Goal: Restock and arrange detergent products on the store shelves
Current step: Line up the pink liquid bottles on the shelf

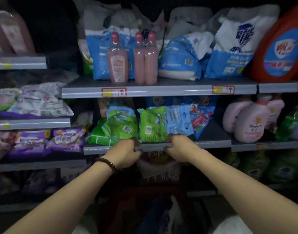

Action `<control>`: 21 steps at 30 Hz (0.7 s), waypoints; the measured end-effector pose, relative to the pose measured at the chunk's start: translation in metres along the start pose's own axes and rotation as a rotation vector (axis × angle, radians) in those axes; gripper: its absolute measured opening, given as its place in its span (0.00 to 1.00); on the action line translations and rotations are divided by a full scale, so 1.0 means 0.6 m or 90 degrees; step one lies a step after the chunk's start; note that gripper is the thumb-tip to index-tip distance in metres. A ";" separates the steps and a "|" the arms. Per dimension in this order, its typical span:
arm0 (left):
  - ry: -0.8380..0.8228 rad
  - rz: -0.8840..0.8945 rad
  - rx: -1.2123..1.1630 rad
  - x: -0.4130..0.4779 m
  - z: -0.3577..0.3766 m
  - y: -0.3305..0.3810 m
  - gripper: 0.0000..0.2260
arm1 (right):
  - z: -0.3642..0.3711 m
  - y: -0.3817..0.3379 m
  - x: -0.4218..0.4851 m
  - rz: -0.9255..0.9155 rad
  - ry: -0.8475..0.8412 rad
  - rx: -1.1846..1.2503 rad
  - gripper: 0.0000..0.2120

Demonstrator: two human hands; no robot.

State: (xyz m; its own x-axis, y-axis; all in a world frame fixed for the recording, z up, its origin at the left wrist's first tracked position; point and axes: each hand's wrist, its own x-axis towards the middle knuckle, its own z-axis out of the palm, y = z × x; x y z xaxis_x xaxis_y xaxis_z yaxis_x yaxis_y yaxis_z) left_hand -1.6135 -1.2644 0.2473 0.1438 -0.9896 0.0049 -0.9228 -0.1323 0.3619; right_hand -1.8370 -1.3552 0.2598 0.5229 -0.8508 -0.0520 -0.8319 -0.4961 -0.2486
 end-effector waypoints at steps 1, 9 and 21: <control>0.002 0.001 0.002 0.008 -0.004 -0.001 0.15 | -0.006 0.003 0.009 -0.005 0.000 -0.011 0.18; 0.010 0.050 0.039 0.078 -0.095 0.013 0.13 | -0.082 -0.010 0.086 -0.039 -0.006 0.009 0.22; 0.386 0.014 -0.167 0.207 -0.343 0.017 0.19 | -0.334 -0.107 0.202 -0.065 0.304 0.258 0.17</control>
State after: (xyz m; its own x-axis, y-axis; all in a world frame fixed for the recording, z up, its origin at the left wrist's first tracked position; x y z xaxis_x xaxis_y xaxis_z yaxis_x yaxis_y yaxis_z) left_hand -1.5316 -1.3768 0.4436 0.3723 -0.7746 0.5113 -0.8212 -0.0182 0.5704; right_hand -1.7574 -1.4613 0.4631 0.3777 -0.8321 0.4061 -0.5968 -0.5541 -0.5804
